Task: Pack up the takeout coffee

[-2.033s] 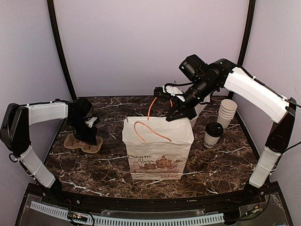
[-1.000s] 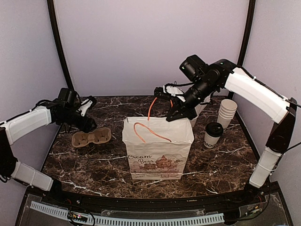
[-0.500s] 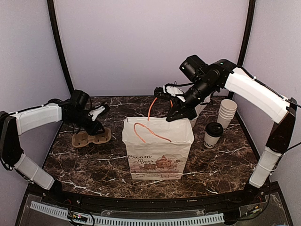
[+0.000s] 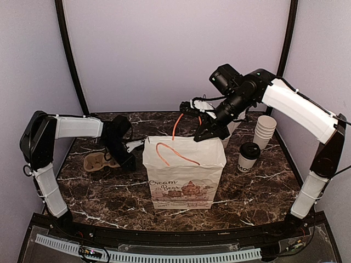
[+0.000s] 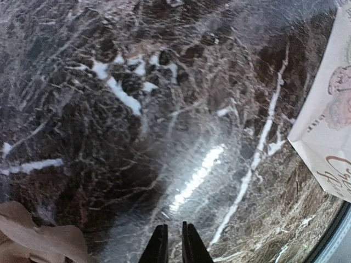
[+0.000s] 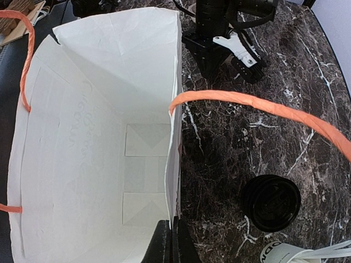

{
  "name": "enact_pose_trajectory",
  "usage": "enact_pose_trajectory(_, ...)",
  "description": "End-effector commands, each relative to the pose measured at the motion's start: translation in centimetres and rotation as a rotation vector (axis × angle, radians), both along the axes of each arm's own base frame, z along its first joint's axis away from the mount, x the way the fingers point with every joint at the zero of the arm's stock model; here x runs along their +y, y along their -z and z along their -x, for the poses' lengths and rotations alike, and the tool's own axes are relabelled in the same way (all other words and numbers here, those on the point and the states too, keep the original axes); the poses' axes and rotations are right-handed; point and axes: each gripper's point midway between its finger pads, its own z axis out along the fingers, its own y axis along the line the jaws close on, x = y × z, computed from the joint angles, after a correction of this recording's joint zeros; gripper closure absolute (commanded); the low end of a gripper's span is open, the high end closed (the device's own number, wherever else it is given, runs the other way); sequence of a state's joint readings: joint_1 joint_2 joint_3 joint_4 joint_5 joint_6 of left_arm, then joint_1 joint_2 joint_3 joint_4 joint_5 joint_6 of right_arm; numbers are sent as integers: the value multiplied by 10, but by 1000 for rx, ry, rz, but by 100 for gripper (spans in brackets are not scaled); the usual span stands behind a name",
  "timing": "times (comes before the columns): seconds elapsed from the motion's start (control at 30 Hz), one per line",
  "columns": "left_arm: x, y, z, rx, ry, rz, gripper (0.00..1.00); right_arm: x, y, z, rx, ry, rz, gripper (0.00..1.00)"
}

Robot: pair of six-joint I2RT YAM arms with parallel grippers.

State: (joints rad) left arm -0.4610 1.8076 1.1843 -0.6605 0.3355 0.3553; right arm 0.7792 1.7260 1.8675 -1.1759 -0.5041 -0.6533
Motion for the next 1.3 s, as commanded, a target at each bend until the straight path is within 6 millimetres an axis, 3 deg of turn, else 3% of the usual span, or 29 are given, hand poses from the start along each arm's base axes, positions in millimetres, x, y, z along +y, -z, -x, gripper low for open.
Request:
enact_pose_trajectory(0.0, 12, -10, -46, -108, -63, -134, 88, -1, -1, 8, 13, -11, 2, 100)
enact_pose_trajectory(0.2, 31, -13, -124, -286, -175, -234, 82, -2, 1, 7, 9, -4, 12, 100)
enact_pose_trajectory(0.27, 45, -17, -140, -318, -215, -268, 81, -4, 2, 8, 5, 2, 15, 100)
enact_pose_trajectory(0.37, 45, -33, -147, -345, -231, -237, 80, -6, 4, 8, 3, 7, 22, 100)
enact_pose_trajectory(0.5, 10, -76, -118, -359, -116, -36, 78, -5, 3, 7, -1, 7, 23, 100)
enact_pose_trajectory(0.6, -10, -66, -70, -291, 1, 18, 80, -3, 5, 6, 7, 1, 27, 100)
enact_pose_trajectory(0.77, 5, -40, -17, -145, 5, -28, 86, -1, 6, 7, 18, -9, 31, 100)
enact_pose_trajectory(0.9, 28, -17, -4, -119, -15, -137, 91, 0, 8, 8, 20, -12, 34, 100)
enact_pose_trajectory(1.07, 46, -8, -30, -169, -73, -279, 94, 0, 7, 10, 18, -15, 35, 100)
enact_pose_trajectory(1.27, 35, -23, -109, -290, -143, -296, 94, -1, 8, 11, 13, -11, 40, 100)
